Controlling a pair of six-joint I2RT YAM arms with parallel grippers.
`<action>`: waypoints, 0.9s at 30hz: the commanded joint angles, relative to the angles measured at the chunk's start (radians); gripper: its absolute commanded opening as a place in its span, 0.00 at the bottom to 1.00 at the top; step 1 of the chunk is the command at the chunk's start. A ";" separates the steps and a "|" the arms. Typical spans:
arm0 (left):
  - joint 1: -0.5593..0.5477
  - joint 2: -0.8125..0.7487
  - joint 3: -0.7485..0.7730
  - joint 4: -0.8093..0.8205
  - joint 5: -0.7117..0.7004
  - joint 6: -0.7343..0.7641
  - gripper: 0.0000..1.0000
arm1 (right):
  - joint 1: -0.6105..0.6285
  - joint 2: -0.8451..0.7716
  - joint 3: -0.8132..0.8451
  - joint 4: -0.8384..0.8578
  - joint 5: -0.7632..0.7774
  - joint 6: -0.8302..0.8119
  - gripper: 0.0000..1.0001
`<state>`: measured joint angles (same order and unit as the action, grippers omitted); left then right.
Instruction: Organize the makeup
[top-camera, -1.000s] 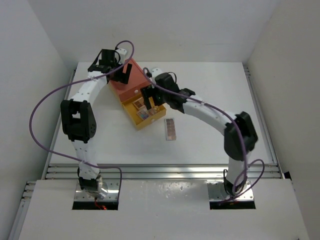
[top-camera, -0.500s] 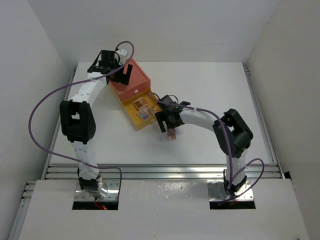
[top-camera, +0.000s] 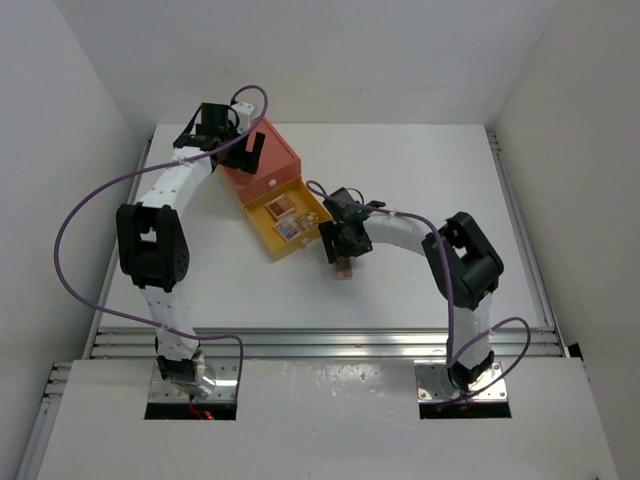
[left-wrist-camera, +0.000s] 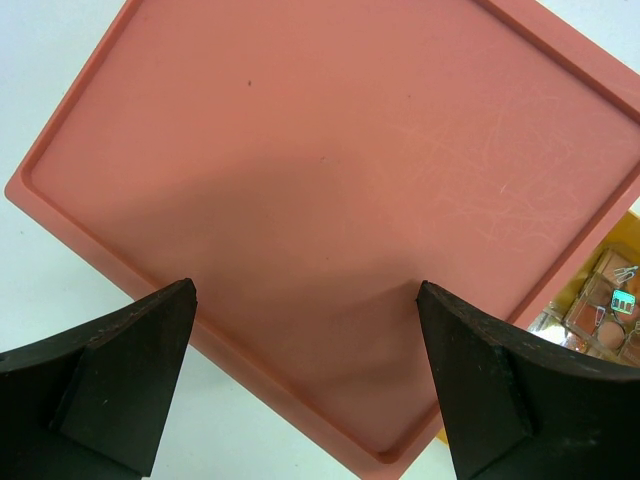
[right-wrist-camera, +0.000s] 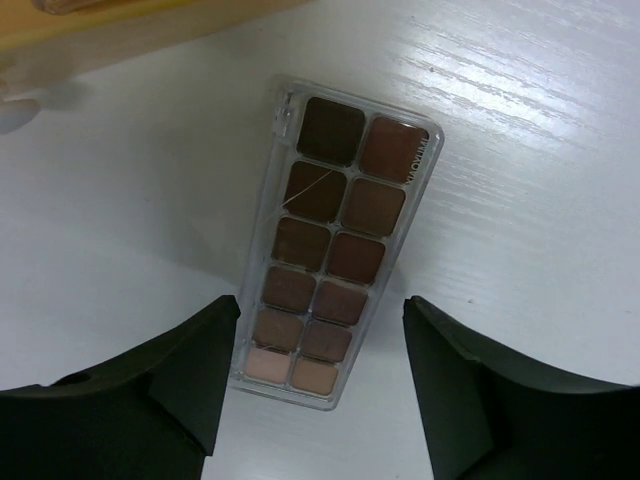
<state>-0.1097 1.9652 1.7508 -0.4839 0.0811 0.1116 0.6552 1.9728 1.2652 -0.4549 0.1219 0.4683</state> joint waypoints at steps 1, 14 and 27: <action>0.004 -0.038 -0.017 -0.056 0.002 0.007 0.99 | -0.006 0.026 -0.017 -0.014 -0.025 0.006 0.64; 0.013 -0.038 -0.027 -0.056 0.011 0.007 0.99 | 0.012 0.060 0.077 -0.113 -0.036 0.001 0.82; 0.022 -0.038 -0.027 -0.056 0.020 0.007 0.99 | -0.003 0.069 0.047 -0.171 0.051 0.015 0.33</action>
<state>-0.1028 1.9591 1.7432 -0.4877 0.0933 0.1116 0.6762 2.0438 1.3525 -0.6010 0.1307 0.4679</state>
